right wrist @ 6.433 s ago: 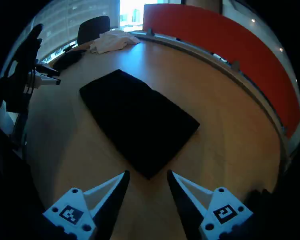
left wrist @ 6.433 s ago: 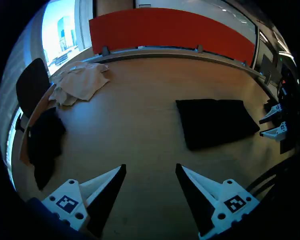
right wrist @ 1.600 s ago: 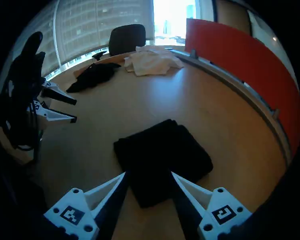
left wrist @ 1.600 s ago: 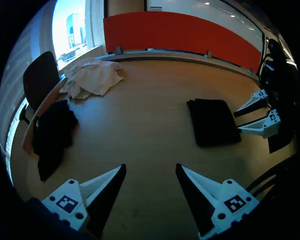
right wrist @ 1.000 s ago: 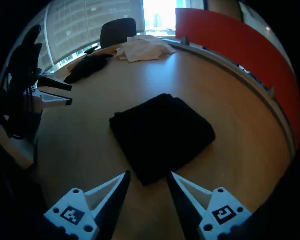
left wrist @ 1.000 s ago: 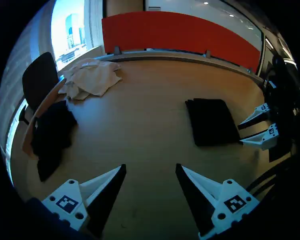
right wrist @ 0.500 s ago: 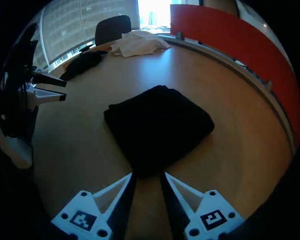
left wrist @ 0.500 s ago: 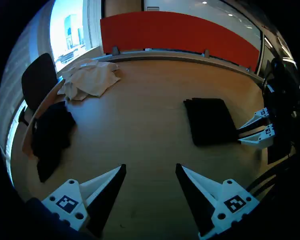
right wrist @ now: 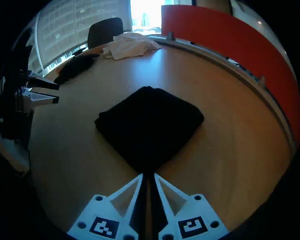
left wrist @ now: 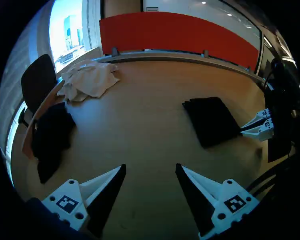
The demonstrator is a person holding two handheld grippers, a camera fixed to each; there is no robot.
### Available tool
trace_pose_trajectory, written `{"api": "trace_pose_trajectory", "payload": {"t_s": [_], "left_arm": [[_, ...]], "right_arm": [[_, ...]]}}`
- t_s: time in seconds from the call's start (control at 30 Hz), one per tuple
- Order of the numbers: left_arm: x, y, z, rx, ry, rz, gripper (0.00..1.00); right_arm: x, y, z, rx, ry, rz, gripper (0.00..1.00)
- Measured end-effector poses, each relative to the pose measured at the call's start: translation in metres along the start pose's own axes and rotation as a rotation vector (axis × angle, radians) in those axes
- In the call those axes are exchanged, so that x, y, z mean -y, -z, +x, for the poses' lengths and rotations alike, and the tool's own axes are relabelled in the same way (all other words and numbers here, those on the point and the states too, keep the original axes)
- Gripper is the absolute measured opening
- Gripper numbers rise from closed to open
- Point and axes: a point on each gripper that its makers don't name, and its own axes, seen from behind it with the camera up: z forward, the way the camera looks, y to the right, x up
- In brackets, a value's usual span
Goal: Fold towel
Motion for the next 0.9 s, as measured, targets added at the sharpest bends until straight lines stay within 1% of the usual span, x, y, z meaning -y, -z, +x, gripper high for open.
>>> {"api": "trace_pose_trajectory", "payload": {"t_s": [0.2,0.37,0.6,0.77,0.9], "left_arm": [[-0.001,0.000,-0.001,0.000,0.003,-0.002,0.92],[-0.001,0.001,-0.001,-0.004,0.004,-0.004,0.92],[-0.001,0.002,0.002,-0.012,0.006,-0.005,0.92],[-0.003,0.001,0.007,-0.022,0.002,-0.007,0.92],[-0.004,0.001,0.012,-0.029,0.000,-0.010,0.92]], "right_arm": [[-0.002,0.005,0.008,-0.022,0.009,-0.002,0.05],[-0.001,0.014,0.026,-0.055,0.033,0.008,0.05],[-0.005,0.034,0.070,-0.131,0.070,0.010,0.05],[-0.012,0.053,0.102,-0.179,0.101,-0.005,0.05],[-0.018,0.070,0.125,-0.216,0.111,-0.019,0.05]]}}
